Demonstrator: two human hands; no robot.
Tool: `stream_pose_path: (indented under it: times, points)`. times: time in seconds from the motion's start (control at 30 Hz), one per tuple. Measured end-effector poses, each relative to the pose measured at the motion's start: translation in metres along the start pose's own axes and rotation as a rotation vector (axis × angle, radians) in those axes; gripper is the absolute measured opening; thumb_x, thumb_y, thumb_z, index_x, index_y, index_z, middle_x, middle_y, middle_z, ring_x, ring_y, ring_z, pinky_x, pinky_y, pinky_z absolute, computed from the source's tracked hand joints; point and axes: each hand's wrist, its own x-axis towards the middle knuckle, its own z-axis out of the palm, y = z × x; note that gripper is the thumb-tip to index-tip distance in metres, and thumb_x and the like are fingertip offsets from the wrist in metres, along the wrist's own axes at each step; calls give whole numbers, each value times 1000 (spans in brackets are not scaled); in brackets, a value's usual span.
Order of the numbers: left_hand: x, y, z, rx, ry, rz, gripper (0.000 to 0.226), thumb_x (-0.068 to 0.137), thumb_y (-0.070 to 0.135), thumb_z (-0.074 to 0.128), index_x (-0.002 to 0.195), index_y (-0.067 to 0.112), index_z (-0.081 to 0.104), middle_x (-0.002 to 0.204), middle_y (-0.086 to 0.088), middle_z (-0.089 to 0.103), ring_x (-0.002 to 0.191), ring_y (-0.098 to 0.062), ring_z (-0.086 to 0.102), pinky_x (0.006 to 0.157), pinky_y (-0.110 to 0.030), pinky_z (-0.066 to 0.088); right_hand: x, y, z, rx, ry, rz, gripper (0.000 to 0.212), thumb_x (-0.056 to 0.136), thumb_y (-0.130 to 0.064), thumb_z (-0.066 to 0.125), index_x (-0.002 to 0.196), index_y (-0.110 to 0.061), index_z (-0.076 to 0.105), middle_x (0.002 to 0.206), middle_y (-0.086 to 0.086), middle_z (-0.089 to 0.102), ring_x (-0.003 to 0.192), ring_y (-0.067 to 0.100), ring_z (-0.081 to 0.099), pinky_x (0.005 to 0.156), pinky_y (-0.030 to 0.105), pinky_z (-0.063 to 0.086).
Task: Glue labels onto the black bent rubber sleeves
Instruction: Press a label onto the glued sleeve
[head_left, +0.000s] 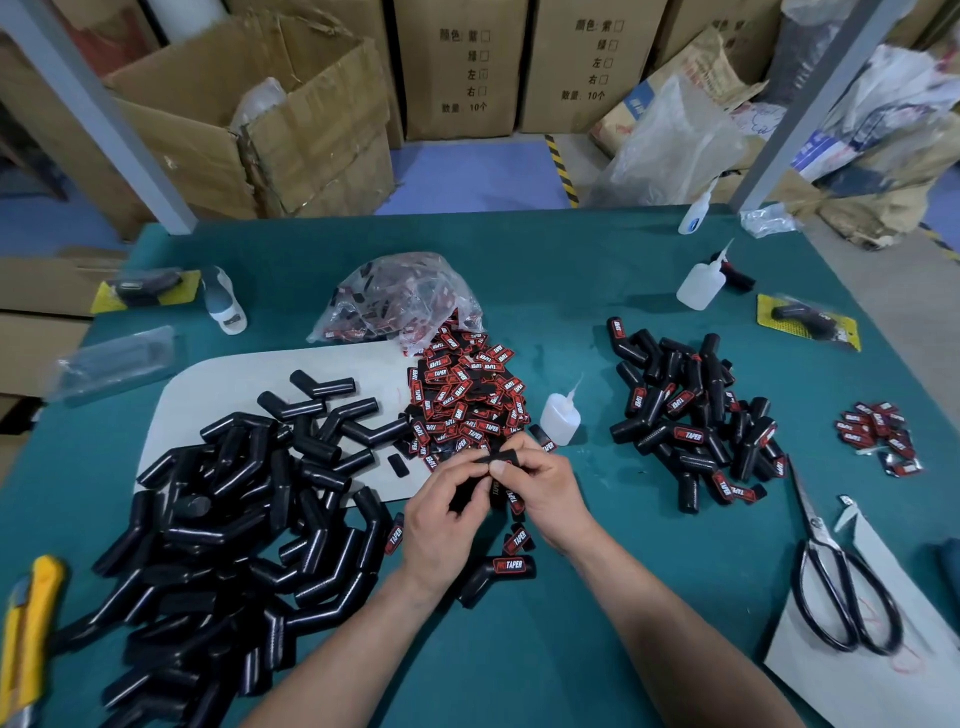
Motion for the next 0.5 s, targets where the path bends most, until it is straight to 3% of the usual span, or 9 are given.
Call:
stream_pose_path:
  times: [0.2, 0.37, 0.5]
  points:
    - [0, 1, 1, -57, 12, -47, 18, 92, 21, 68, 107, 14, 75, 120, 12, 72, 114, -9, 68, 102, -22, 50, -1, -1, 3, -37, 6, -32, 21, 89, -6, 69, 72, 6, 65, 83, 5, 53, 78, 16, 51, 73, 29, 42]
    - [1, 1, 0, -138, 16, -97, 25, 93, 21, 69, 111, 38, 70, 121, 16, 71, 115, -14, 69, 100, -23, 51, -2, -1, 3, -43, -8, -45, 29, 92, -15, 63, 69, 2, 64, 84, 7, 53, 79, 15, 51, 74, 26, 43]
    - [1, -2, 1, -157, 3, -108, 27, 93, 23, 69, 112, 42, 70, 121, 15, 71, 116, -16, 68, 102, -27, 51, 0, 0, 0, -61, 1, -62, 36, 91, -23, 64, 68, 5, 63, 82, 9, 51, 77, 15, 49, 72, 29, 41]
